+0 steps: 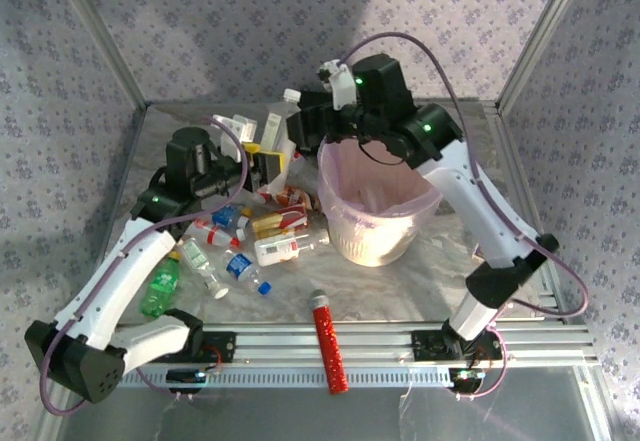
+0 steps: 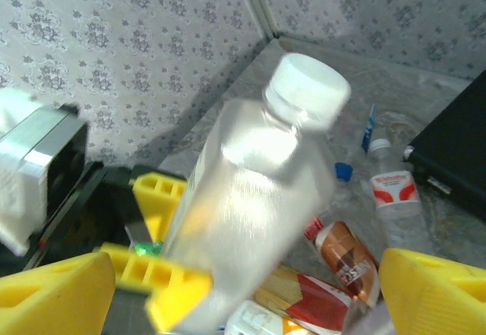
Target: Put the plastic bottles in the bin
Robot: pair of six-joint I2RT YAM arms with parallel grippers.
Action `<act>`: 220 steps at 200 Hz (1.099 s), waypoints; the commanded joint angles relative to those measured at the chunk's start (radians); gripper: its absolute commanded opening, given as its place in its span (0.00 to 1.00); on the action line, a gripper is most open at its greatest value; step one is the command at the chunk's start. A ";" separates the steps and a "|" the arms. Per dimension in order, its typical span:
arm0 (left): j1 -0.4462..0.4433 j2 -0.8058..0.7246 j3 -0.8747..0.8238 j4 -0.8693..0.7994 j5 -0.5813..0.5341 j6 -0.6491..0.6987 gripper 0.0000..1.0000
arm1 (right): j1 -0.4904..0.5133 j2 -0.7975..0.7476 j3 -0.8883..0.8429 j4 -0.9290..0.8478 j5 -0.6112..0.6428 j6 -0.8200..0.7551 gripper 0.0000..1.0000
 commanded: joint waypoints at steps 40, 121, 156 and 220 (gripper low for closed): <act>-0.033 -0.019 -0.012 0.086 -0.003 -0.022 0.47 | 0.005 0.088 0.083 0.010 -0.059 0.081 0.75; -0.048 -0.019 -0.016 0.130 0.003 -0.044 0.72 | -0.028 0.095 0.091 0.026 -0.067 0.065 0.59; -0.048 -0.034 -0.042 0.143 -0.029 -0.088 0.98 | -0.049 0.093 0.184 0.006 -0.047 0.025 0.56; 0.044 -0.040 -0.090 0.021 -0.139 -0.199 1.00 | -0.172 -0.043 0.246 -0.093 -0.015 -0.040 0.55</act>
